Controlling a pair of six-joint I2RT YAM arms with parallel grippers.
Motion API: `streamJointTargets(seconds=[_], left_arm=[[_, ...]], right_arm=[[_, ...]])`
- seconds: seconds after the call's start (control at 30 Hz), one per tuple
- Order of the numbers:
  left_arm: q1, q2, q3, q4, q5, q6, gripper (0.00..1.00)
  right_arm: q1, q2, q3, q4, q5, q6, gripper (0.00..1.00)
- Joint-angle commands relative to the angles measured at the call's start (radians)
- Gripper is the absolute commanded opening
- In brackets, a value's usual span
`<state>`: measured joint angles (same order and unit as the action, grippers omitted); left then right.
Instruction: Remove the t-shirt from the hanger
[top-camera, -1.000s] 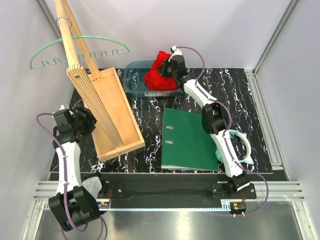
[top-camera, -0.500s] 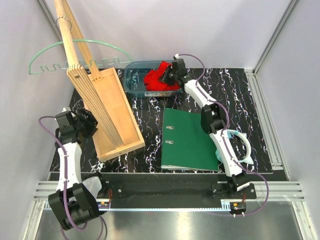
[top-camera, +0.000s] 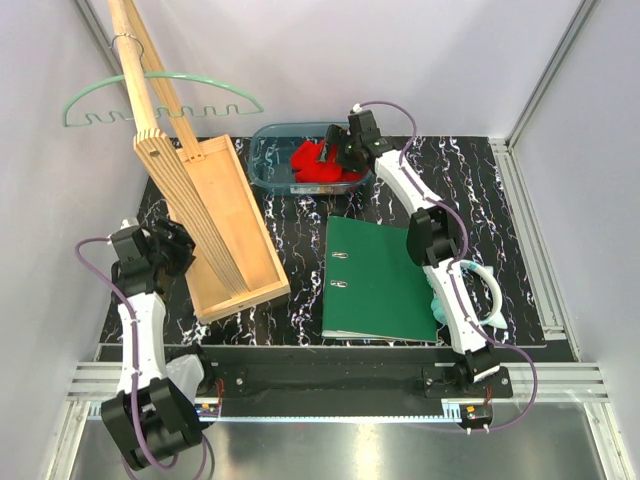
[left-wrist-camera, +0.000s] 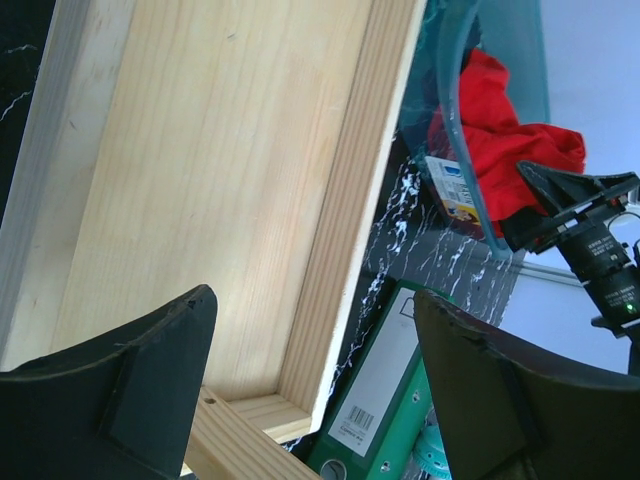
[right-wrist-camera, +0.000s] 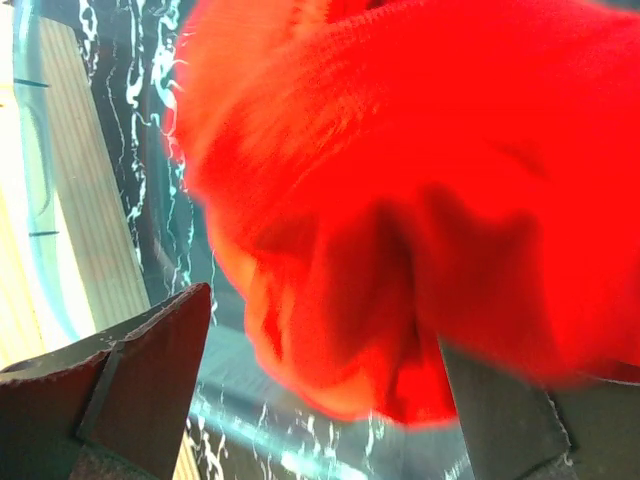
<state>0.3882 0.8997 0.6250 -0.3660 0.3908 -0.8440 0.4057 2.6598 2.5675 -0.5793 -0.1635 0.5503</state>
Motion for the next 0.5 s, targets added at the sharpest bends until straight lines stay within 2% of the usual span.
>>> streamJointTargets(seconds=[0.0, 0.2, 0.33, 0.47], left_arm=[[0.003, -0.048, -0.005, 0.030, -0.013, -0.030, 0.84], [0.003, -0.084, 0.001, -0.019, -0.061, -0.046, 0.85], [0.005, -0.159, 0.013, -0.094, -0.133, -0.049, 0.86], [0.003, -0.240, 0.028, -0.154, -0.171, -0.061, 0.86]], right_arm=[[-0.001, -0.162, 0.054, -0.121, 0.070, -0.096, 1.00], [-0.002, -0.274, -0.026, -0.169, 0.122, -0.144, 1.00], [0.001, -0.348, -0.095, -0.195, 0.093, -0.129, 1.00], [0.025, -0.443, -0.235, -0.200, 0.052, -0.101, 1.00]])
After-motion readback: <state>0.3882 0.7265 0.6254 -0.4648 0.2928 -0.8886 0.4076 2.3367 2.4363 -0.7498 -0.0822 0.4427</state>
